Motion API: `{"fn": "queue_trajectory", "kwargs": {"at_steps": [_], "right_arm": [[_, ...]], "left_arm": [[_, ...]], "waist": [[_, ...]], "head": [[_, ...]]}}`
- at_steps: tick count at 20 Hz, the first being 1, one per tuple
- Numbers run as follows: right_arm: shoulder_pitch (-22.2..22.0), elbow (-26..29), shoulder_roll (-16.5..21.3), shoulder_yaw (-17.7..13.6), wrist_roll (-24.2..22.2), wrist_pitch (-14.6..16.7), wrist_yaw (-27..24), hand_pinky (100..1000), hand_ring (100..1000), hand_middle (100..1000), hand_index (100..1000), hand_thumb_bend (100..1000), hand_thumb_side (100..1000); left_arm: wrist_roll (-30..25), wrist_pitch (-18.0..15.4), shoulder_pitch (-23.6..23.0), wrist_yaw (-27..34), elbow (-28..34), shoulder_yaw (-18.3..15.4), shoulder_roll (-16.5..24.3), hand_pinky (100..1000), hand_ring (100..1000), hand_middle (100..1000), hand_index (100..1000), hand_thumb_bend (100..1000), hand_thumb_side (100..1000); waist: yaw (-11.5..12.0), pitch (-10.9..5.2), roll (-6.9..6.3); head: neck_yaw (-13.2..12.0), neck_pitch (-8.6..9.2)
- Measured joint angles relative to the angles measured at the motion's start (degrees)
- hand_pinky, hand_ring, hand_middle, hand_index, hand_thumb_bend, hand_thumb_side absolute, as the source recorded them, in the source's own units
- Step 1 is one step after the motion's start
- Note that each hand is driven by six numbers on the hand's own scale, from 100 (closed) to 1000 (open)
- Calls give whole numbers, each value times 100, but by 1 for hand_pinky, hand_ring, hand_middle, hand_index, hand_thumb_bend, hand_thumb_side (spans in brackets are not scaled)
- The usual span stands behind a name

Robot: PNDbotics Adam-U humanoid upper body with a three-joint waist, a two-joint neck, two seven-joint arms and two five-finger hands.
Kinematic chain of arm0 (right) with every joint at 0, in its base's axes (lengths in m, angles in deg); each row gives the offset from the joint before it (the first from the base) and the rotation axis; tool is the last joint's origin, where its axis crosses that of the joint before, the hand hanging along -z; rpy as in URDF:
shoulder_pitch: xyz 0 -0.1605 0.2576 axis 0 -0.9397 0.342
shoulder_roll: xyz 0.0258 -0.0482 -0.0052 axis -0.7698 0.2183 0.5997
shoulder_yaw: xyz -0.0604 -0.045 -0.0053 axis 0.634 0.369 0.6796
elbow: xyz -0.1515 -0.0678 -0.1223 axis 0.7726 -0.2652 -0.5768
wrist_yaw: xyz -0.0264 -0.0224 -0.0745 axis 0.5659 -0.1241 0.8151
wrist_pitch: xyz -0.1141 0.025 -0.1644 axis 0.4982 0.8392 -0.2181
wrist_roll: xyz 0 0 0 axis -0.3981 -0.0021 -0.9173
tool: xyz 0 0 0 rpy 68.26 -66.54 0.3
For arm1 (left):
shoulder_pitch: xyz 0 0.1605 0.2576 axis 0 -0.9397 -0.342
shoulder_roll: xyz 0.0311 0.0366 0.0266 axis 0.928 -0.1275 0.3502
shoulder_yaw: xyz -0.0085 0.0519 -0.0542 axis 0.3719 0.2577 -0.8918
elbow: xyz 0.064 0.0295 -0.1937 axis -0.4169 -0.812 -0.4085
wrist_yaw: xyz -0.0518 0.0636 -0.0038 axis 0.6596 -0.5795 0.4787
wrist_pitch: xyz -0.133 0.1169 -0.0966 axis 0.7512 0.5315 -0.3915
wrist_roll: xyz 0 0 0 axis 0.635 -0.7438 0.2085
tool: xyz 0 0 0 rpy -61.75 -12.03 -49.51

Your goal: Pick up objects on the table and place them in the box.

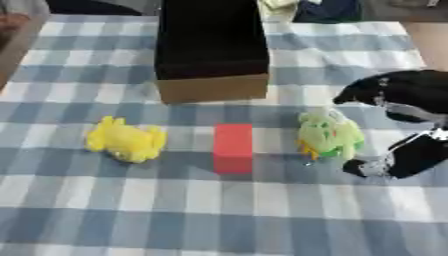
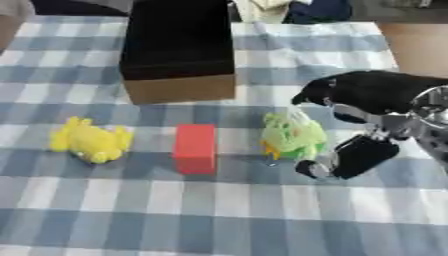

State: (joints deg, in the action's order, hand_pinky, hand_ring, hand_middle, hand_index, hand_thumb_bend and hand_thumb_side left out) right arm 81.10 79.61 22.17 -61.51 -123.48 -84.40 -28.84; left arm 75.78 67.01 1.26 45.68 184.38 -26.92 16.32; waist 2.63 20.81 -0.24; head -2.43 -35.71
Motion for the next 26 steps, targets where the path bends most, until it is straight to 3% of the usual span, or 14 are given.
{"fn": "queue_trajectory", "kwargs": {"at_steps": [8,16,22,26], "right_arm": [[126,-705,-258,188,288,120,310,946,945,898,960,474,534],[197,-1301,-445,272,499,191,445,930,940,890,957,506,518],[268,-1599,-594,322,577,225,483,913,930,873,933,440,528],[312,-1698,-666,357,633,257,485,898,916,852,878,329,526]], "left_arm": [[-15,1,2,2,0,1,-3,581,746,673,837,116,1000],[-29,-4,5,5,0,2,-46,581,746,673,836,115,1000],[-38,-9,6,31,0,2,-49,581,746,673,834,115,1000],[-45,-3,7,44,0,2,-50,582,746,673,832,115,1000]], "waist": [[30,1,-13],[52,19,-17],[56,23,-30],[61,23,-29]], "head": [[10,4],[16,6],[24,6],[26,7]]}}
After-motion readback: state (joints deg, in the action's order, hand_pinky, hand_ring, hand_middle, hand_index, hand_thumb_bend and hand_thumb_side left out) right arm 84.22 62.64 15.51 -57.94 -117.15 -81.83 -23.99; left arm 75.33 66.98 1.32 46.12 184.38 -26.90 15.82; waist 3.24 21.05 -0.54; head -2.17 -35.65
